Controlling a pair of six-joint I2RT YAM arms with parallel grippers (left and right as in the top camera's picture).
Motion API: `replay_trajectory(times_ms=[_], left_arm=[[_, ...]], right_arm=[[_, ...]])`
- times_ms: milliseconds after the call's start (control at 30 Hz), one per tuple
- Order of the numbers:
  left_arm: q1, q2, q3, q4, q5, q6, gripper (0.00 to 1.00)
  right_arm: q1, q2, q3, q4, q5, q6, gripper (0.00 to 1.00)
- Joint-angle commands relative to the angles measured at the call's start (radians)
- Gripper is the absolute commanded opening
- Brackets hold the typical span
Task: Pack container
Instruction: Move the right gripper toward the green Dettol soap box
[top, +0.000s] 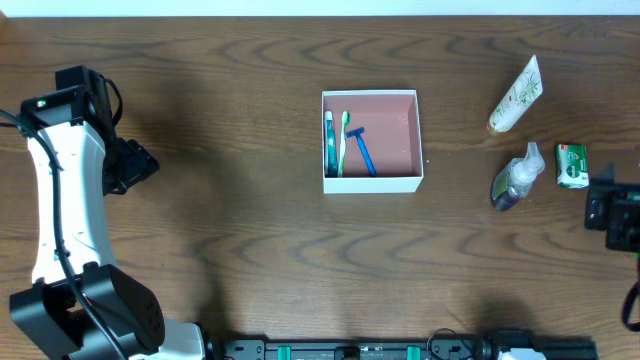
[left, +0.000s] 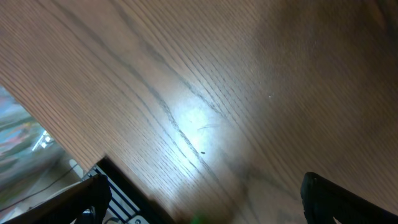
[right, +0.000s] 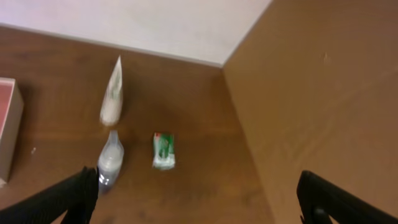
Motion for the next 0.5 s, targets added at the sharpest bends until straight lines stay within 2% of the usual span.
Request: replay_trajectory(times_ms=[0, 133, 300, 467], left_arm=[[0.005, 0.005, 0.000, -0.003, -0.013, 0.013, 0.98], [0.005, 0.005, 0.000, -0.003, -0.013, 0.013, 0.98], [0.005, 0.005, 0.000, -0.003, -0.013, 0.013, 0.98], [0.005, 0.005, 0.000, -0.003, -0.013, 0.013, 0.98]], right_arm=[[-0.042, 0.068, 0.137, -0.079, -0.023, 0.107, 0.99], [-0.135, 0.142, 0.242, -0.124, -0.188, 0.121, 0.99], [-0.203, 0.233, 0.296, -0.068, -0.387, 0.069, 0.99], [-0.203, 0.285, 0.296, 0.040, -0.400, 0.043, 0.99]])
